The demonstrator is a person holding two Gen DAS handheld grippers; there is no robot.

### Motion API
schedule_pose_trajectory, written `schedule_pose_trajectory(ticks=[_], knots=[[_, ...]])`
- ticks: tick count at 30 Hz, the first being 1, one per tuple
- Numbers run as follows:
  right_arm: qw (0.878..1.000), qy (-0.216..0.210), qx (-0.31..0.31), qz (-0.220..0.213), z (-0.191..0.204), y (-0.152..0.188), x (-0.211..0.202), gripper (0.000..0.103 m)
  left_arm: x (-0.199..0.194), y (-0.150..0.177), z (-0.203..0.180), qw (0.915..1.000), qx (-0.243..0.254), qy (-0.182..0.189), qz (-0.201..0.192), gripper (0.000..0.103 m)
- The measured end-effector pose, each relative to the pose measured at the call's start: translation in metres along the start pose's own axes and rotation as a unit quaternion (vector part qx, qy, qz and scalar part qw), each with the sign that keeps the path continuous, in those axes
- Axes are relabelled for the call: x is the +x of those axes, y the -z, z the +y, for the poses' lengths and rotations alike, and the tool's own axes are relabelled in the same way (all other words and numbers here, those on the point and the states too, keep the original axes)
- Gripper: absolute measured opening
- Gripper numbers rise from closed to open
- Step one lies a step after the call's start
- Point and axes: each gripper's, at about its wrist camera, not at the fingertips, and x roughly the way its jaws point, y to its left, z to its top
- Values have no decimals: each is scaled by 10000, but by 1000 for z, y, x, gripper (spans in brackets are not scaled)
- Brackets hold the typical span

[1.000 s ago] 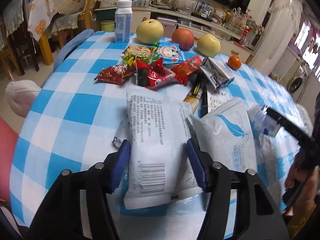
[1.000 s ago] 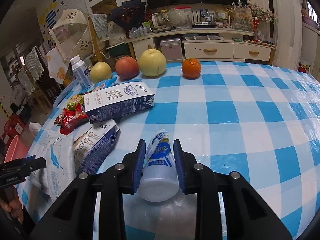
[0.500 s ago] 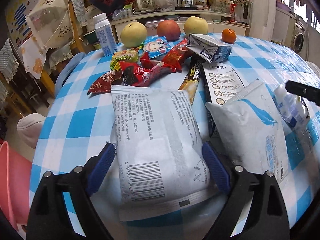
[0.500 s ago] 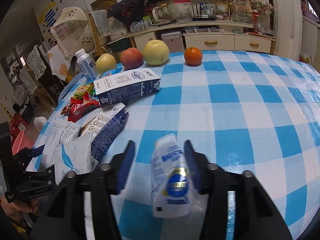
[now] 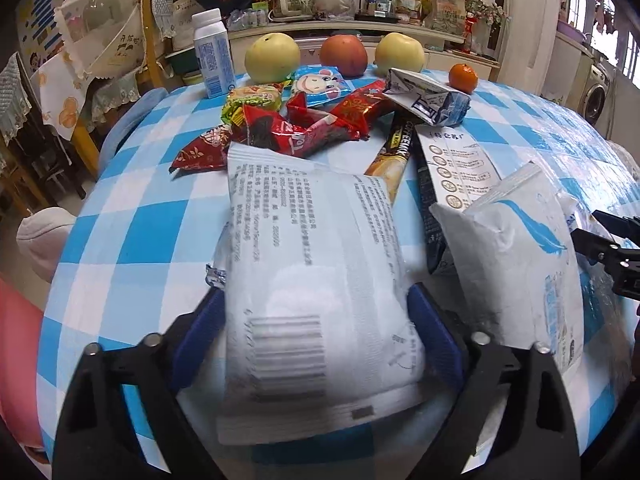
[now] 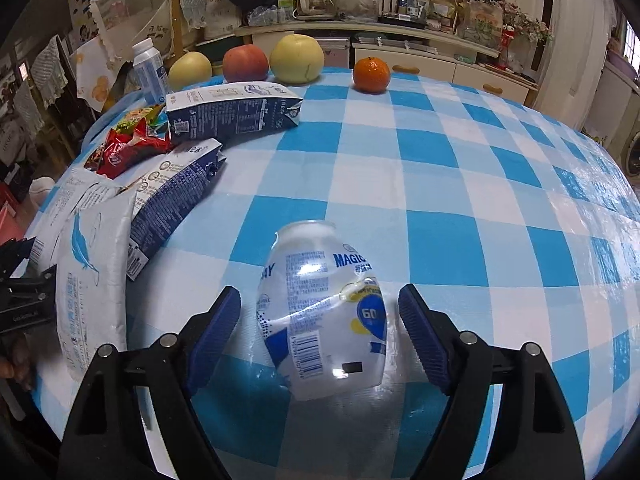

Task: Collect trash
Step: 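Lift packet and bottle with both grippers and carry them over pink bucket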

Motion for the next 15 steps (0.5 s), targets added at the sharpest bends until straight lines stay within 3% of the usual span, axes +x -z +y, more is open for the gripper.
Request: schedule_pose_trajectory(ticks=[1,3,11,15], knots=[[10000,28,-28,19,0,1,1,71,0,0,-1,10000,6,4,-1,77],[9999,102,-83,95,1,2,5,63,-1,1,-2,10000,66,-29,-29,76],[9993,260,-252,-26,11,0,-2,62,-7,3,7,9999,-101,14,-22,71],[9996,62,-40,-286,13,-3,-20,62,-16,2,18,9996,-279,82,-56,70]])
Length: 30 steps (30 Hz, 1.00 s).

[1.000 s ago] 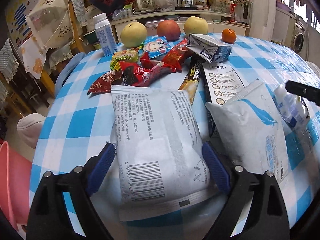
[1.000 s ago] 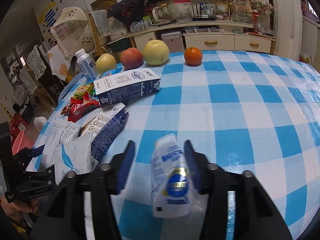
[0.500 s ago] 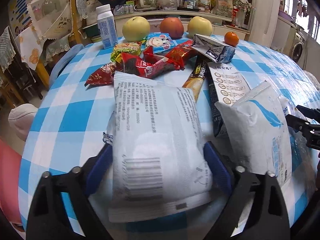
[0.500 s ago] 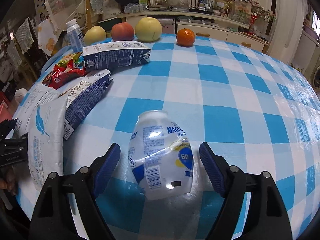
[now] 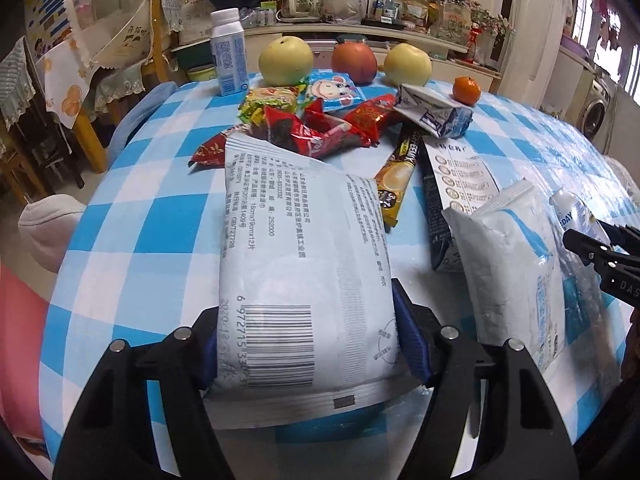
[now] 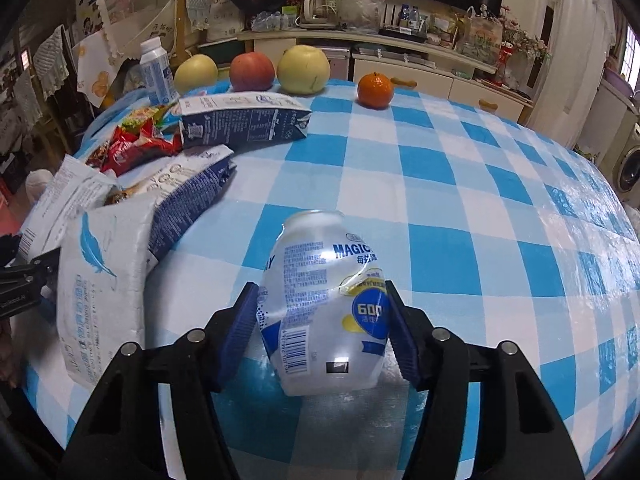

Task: Collect trash
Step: 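Lift packet and bottle with both grippers and carry them over pink bucket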

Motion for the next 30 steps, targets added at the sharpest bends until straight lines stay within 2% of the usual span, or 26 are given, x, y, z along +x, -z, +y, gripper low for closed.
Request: schedule_pose_trajectory(ticks=[3,8,12,16,20,23,25,26,28,30], knots=[[9997,-115,130,-177,5,-5,-14,62,-11,-3,9,9998,-143,51,-110,70],[9968,-565,341,-440,27,-16,-38,62,-34,-11,29,9986,-394,115,-336,70],[9914,-1104,202,-667,70,-31,-57,62,-56,-18,60,9957,-751,-36,-550,70],[9809,-1720,-123,-903,133,-49,-75,62,-81,-20,109,9880,-1251,-465,-779,70],[9639,-2407,-572,-979,210,-64,-85,62,-103,-15,169,9728,-1879,-994,-916,70],[9490,-2852,-1011,-882,274,-70,-83,62,-118,-2,218,9549,-2435,-1413,-945,70],[9388,-3108,-1258,-784,316,-72,-78,62,-126,8,247,9420,-2740,-1683,-957,66],[9342,-3217,-1350,-737,334,-71,-76,62,-130,13,261,9353,-2909,-1775,-954,61],[9260,-3408,-1493,-637,370,-72,-69,62,-135,25,288,9209,-3276,-1903,-920,60],[9190,-3603,-1524,-487,400,-74,-58,62,-138,35,310,9102,-3534,-1959,-902,60]])
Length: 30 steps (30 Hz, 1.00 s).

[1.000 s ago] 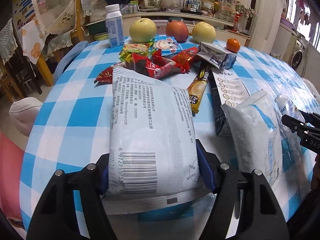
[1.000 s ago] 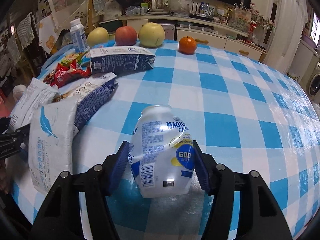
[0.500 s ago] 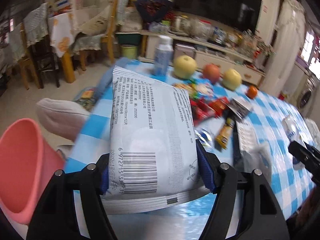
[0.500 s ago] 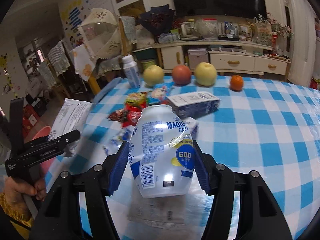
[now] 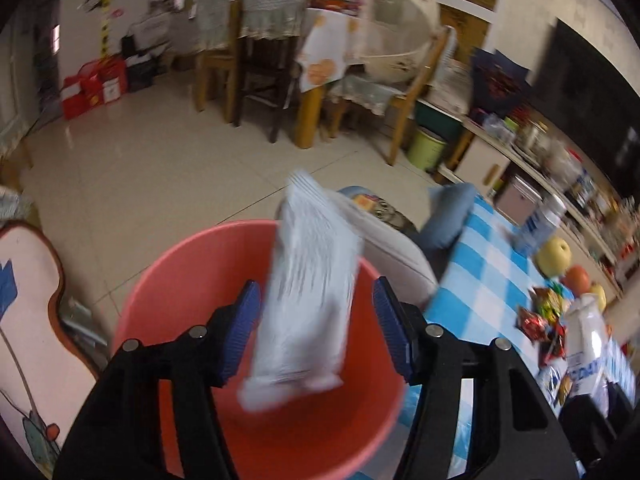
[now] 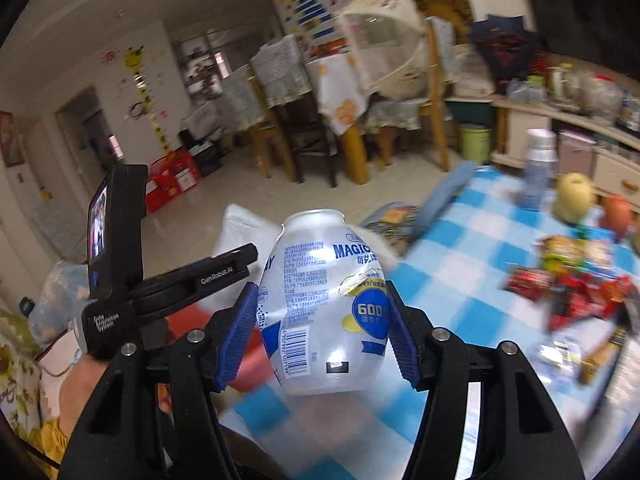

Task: Collect trash
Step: 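Lift packet and bottle with both grippers and carry them over pink bucket, then open both grippers over pink bucket to drop packet and bottle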

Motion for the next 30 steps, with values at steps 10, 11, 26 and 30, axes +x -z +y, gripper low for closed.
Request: schedule_pose_trajectory(ticks=[10,11,26,30], knots=[[9975,-392,464,362,21,-3,87,84,19,-10,66,9938,-1016,-456,77,66],[9975,-376,505,330,20,-1,86,85,18,-11,68,9936,-1025,-483,31,71],[9943,910,-542,-146,3,44,14,88,-17,-5,7,9907,-223,379,-1284,87],[9931,1033,-542,-147,-11,61,-6,88,-19,0,-19,9897,200,731,-1212,87]])
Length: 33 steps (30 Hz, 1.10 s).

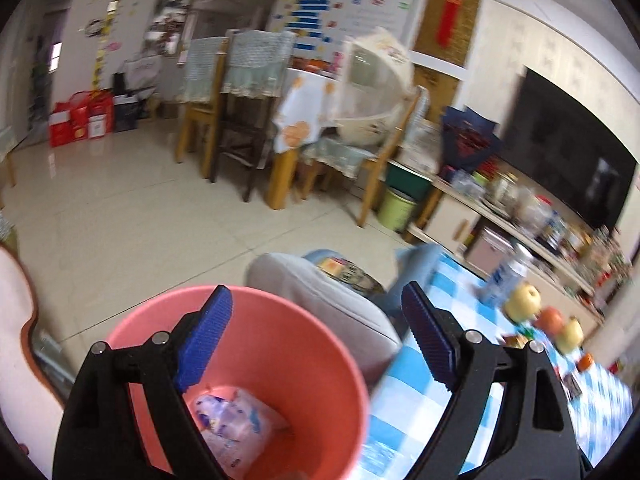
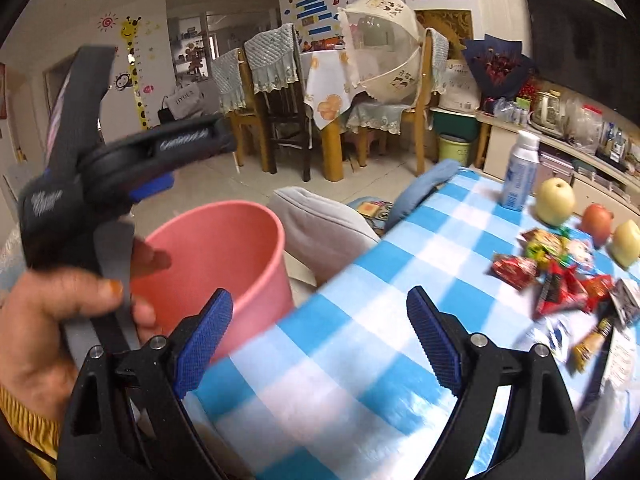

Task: Collect trash
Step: 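Open both grippers over pink bucket to drop packet and bottle, then bring both tools back over the trash on the table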

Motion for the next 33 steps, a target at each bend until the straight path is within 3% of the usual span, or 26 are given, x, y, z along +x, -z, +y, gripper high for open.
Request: schedule_pose_trajectory(ticks=[11,33], knots=[[9985,376,318,-232,-40,32,-46,96,-4,23,-73,9949,788,625,109,87],[9937,519,914,-394,-102,51,-101,97,2,83,-167,9619,2390,1200,562,84]])
